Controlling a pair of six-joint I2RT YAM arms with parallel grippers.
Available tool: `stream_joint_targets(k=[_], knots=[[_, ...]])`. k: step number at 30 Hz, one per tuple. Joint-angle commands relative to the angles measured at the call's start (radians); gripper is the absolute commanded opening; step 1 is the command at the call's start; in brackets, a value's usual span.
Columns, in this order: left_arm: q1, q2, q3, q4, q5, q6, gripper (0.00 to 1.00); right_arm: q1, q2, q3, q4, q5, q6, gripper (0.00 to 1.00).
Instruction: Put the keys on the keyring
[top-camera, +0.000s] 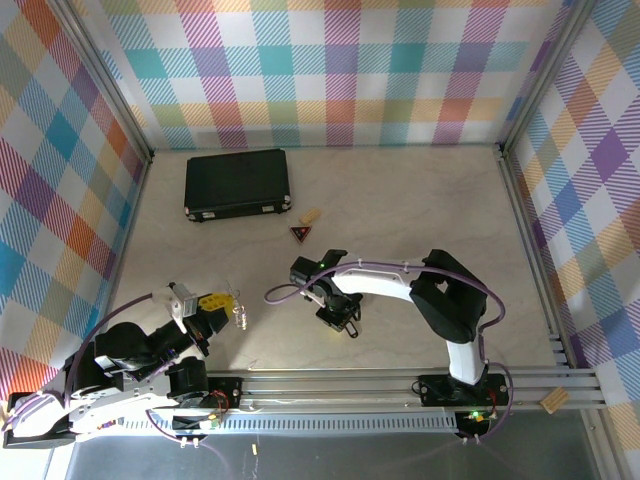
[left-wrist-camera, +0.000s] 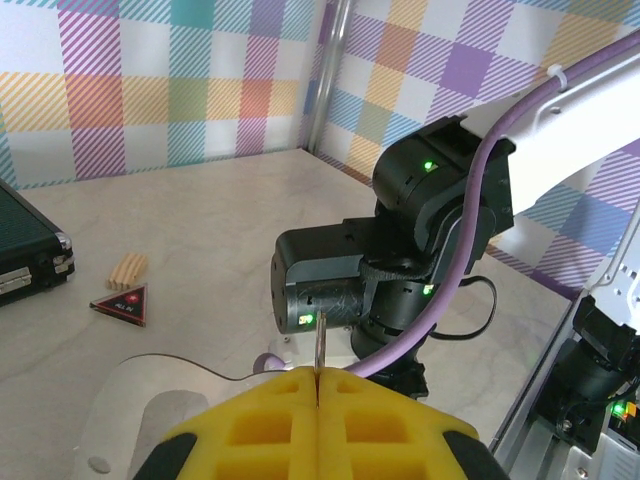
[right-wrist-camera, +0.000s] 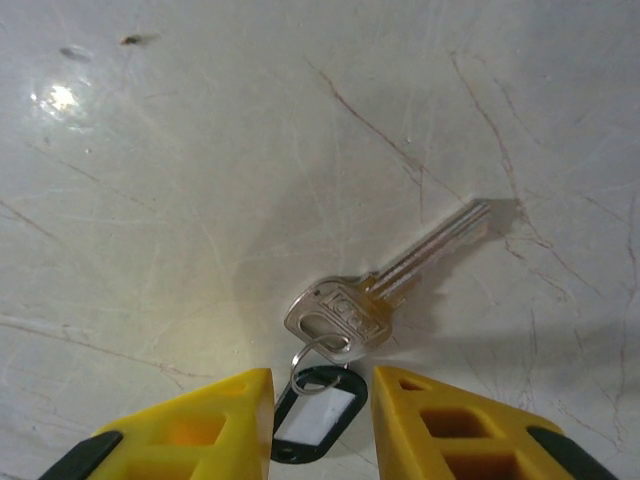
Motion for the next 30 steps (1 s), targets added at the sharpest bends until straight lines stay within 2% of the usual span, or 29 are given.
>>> stream_joint_targets(k=[1,9,16,25,30], knots=[[-0.001,-0.018,0.009,0.019,0.009,-0.013,0.0,0.012,0.023,0.026,-0.023,0.016,0.004,0.31],[-0.001,-0.017,0.007,0.021,0.013,-0.013,0.0,0.019,0.038,0.016,-0.013,0.03,0.006,0.27],[-0.001,-0.017,0.004,0.026,0.016,-0.013,0.0,0.021,0.03,0.015,-0.019,0.048,0.01,0.18],[-0.002,-0.017,0.004,0.029,0.021,-0.013,0.0,0.02,-0.028,-0.012,-0.004,0.03,0.032,0.1],[-0.001,-0.017,0.005,0.028,0.027,-0.012,0.0,0.008,-0.113,-0.115,0.094,-0.02,0.091,0.04]])
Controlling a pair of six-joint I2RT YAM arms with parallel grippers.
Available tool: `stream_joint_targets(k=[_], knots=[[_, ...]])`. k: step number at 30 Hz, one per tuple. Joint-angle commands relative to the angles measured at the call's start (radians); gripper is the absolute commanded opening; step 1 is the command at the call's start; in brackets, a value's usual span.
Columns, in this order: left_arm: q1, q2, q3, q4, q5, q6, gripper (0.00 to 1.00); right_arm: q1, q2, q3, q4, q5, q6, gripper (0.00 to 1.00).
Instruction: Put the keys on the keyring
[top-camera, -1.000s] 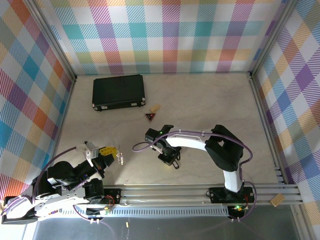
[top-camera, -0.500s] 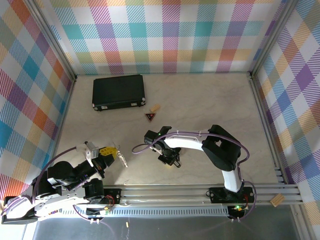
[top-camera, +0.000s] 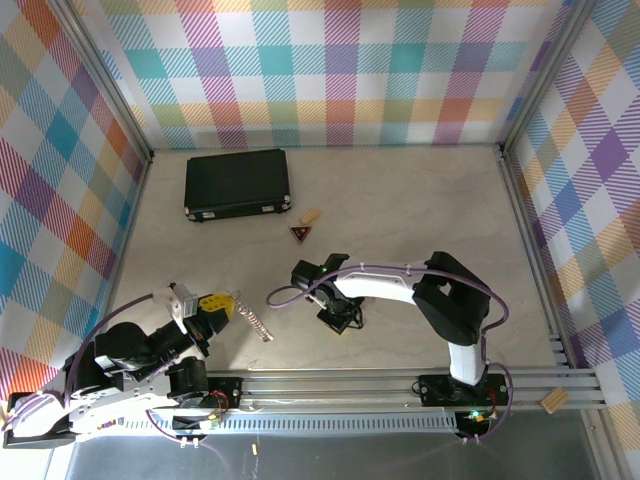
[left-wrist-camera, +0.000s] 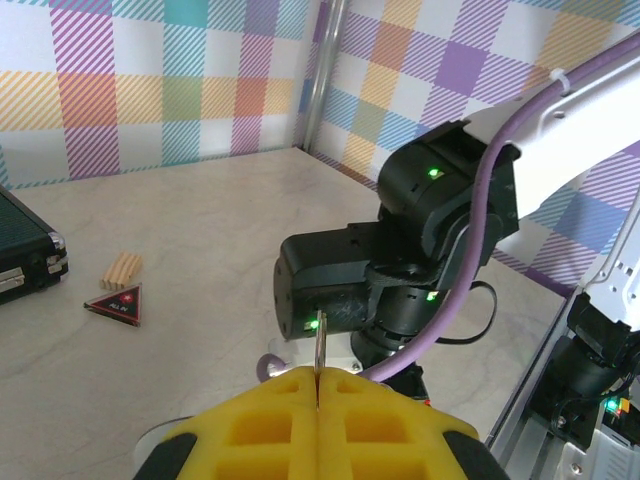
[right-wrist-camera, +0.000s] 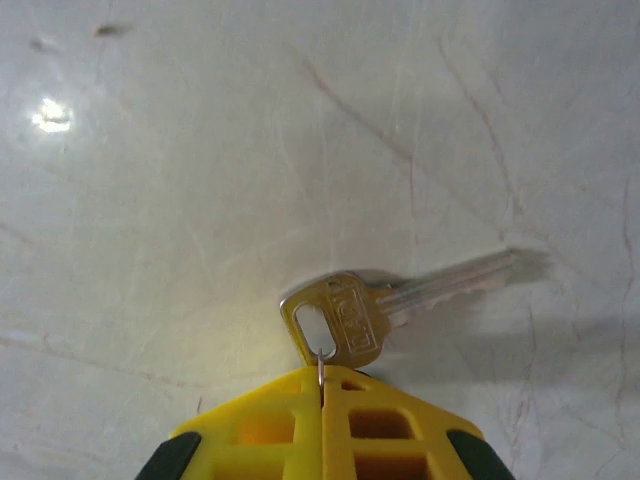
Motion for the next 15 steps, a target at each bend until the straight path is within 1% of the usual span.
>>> stream_joint_targets(k=[1,8,11,15], knots=[[-0.001,-0.017,0.005,0.028,0.016,-0.013,0.0,-0.007,-0.086,-0.077,0.07,-0.051,0.061,0.03],[-0.001,-0.017,0.005,0.029,0.019,-0.012,0.0,-0.008,-0.239,-0.313,0.411,-0.094,0.064,0.0],[-0.001,-0.017,0.007,0.026,0.02,-0.013,0.0,-0.008,-0.271,-0.385,0.522,-0.11,0.053,0.01],[-0.001,-0.017,0.005,0.031,0.02,-0.012,0.0,-0.006,-0.278,-0.447,0.619,-0.122,0.019,0.03]])
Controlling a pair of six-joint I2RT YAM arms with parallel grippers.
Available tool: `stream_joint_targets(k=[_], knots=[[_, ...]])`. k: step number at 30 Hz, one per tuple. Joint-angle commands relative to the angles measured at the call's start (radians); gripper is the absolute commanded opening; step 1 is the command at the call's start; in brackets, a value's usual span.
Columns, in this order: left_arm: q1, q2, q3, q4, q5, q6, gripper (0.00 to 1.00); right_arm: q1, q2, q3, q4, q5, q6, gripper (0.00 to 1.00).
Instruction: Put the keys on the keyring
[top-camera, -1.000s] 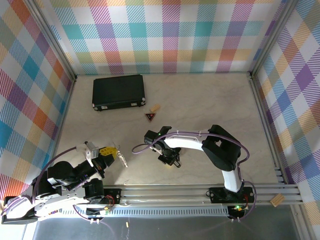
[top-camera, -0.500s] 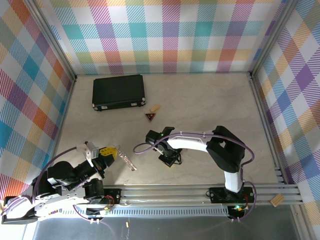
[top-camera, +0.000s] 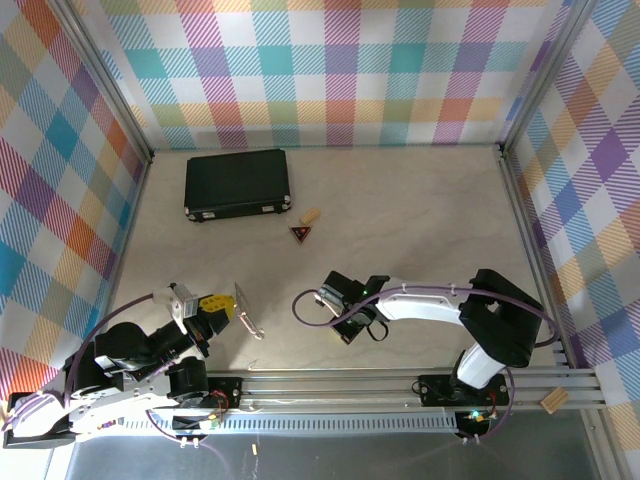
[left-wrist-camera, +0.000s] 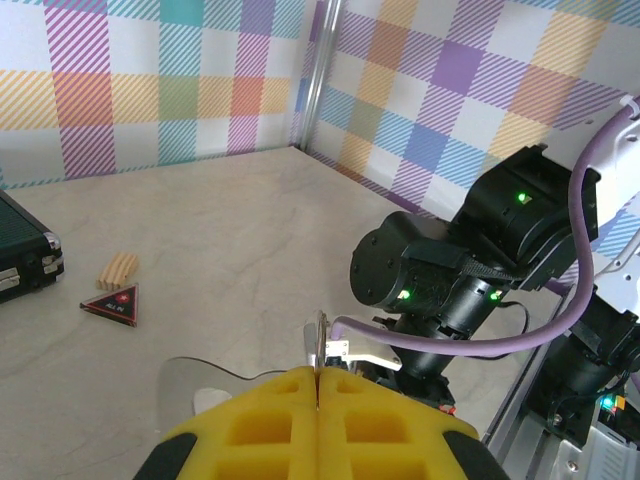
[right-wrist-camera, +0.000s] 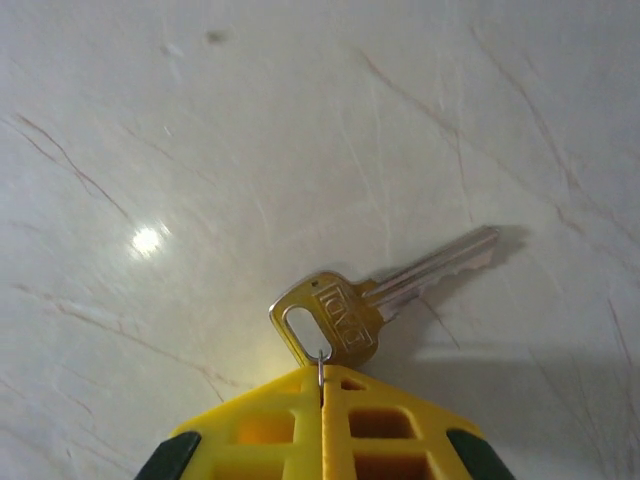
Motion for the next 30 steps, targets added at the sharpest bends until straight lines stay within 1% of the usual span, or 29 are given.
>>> stream_joint_targets(k=[1,4,7,10,14,16,18,21,23,26,30], knots=[[0.0,-0.017,0.005,0.03,0.01,-0.013,0.0,0.0,-0.008,-0.059,0.156,-0.038,-0.028,0.05],[-0.002,-0.017,0.005,0.029,0.01,-0.012,0.0,-0.001,-0.035,-0.085,0.169,-0.032,-0.037,0.1],[-0.002,-0.017,0.004,0.033,0.01,-0.011,0.0,-0.001,-0.072,-0.085,0.134,-0.03,-0.048,0.19],[0.0,-0.017,0.001,0.038,0.01,-0.011,0.0,0.0,-0.12,-0.071,0.081,-0.031,-0.052,0.24],[-0.002,-0.017,-0.003,0.039,0.009,-0.011,0.0,0.0,-0.154,-0.011,-0.025,-0.046,-0.051,0.32],[-0.002,-0.017,-0.003,0.038,0.009,-0.011,0.0,-0.001,-0.15,0.033,-0.087,-0.047,-0.061,0.35],[-0.001,-0.017,-0.004,0.038,0.009,-0.01,0.0,-0.001,-0.123,0.093,-0.155,-0.081,-0.103,0.39],[-0.001,-0.017,-0.004,0.042,0.014,-0.009,0.0,-0.002,-0.057,0.193,-0.29,-0.134,-0.201,0.46],[-0.001,-0.017,-0.002,0.041,0.019,-0.01,0.0,-0.007,-0.005,0.261,-0.377,-0.145,-0.277,0.48],[-0.001,-0.017,-0.001,0.041,0.021,-0.01,0.0,-0.024,0.055,0.331,-0.452,-0.188,-0.357,0.47],[-0.002,-0.018,0.001,0.038,0.021,-0.009,0.0,-0.05,0.069,0.335,-0.429,-0.222,-0.36,0.45]])
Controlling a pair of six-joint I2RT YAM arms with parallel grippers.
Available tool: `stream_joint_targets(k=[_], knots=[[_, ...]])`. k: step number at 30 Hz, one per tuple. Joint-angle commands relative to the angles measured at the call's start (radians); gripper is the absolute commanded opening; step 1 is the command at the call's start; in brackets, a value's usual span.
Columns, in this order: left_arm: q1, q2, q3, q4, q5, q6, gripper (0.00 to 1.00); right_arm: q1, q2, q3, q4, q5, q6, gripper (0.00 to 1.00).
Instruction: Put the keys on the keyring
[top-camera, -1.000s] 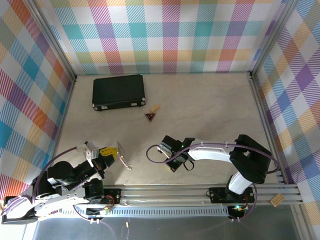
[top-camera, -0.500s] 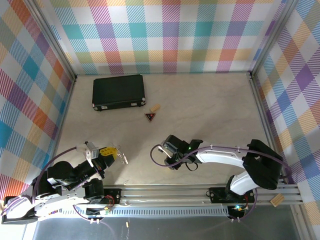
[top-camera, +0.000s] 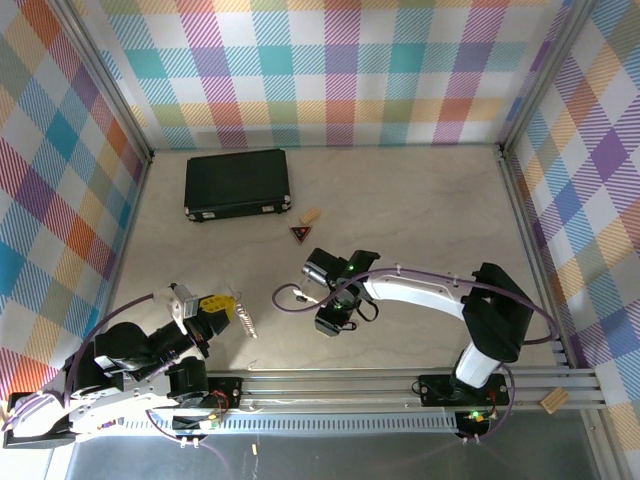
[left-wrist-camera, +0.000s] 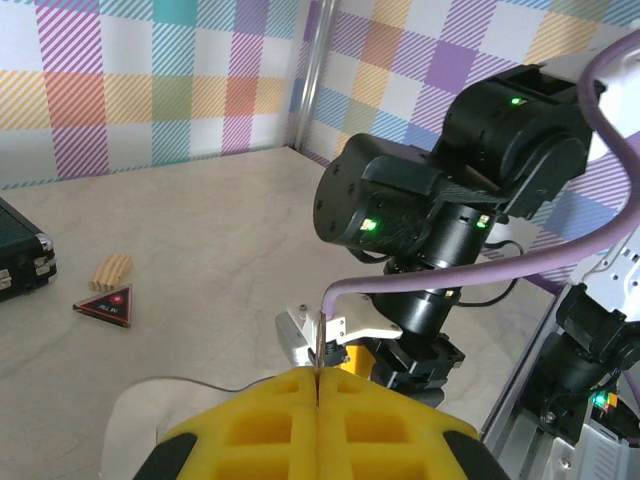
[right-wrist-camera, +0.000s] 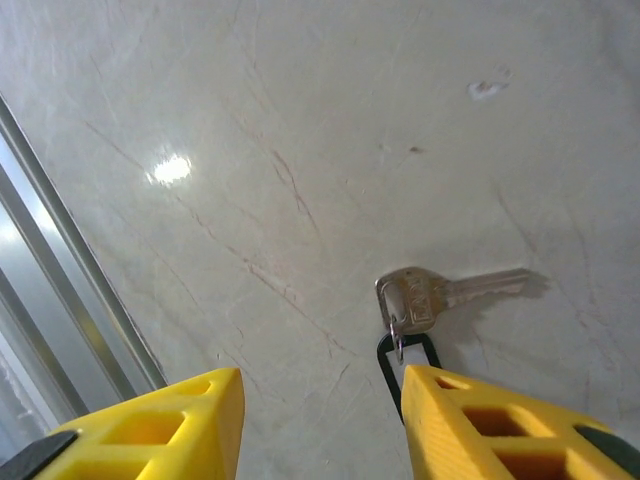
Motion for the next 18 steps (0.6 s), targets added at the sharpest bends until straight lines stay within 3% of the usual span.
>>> stream_joint_targets(k=[1,8,18], knots=[[-0.002,-0.017,0.0,0.037,0.008,-0.01,0.0,-0.026,-0.001,-0.002,-0.057,-0.068,-0.054,0.45],[-0.002,-0.017,-0.009,0.055,0.027,-0.006,0.0,-0.057,-0.053,-0.149,0.115,-0.128,-0.017,0.44],[-0.002,-0.017,-0.009,0.057,0.037,-0.006,0.0,-0.117,-0.07,-0.205,0.248,-0.202,0.072,0.45]])
